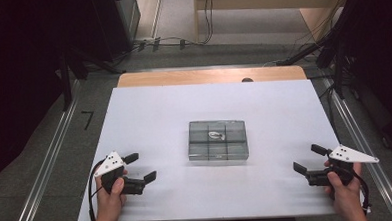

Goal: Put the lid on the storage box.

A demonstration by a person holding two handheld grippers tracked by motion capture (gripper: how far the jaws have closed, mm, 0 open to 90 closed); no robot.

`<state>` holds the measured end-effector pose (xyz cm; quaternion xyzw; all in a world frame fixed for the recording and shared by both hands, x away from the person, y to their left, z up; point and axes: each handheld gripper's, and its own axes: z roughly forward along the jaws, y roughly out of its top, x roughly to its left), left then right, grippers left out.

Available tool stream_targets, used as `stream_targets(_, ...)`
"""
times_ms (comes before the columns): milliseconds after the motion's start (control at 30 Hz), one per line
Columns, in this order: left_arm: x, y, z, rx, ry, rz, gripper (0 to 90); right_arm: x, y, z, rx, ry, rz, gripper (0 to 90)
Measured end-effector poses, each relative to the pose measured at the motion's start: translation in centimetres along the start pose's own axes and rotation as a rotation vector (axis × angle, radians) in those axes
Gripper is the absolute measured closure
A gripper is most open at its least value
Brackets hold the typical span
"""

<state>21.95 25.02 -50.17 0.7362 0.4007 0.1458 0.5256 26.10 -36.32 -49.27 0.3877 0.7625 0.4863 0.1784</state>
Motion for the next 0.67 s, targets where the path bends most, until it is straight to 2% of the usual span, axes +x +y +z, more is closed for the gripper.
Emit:
stream_targets(200, 0.52, -0.11, -0.67, -0.009, 0.014, -0.009, 0.4, -0.48, -0.12, -0.36, -0.007, -0.006, 0.012, 0.0)
stream_targets(467, 0.86, -0.29, -0.78, -0.006, 0.027, -0.016, 0.4, -0.94, -0.38, -0.60, -0.008, -0.013, 0.029, 0.0)
stream_targets(667, 0.62, -0.28, -0.30, 0.027, 0.038, -0.007, 0.4, -0.79, -0.35, -0.37, 0.001, -0.014, 0.021, 0.0)
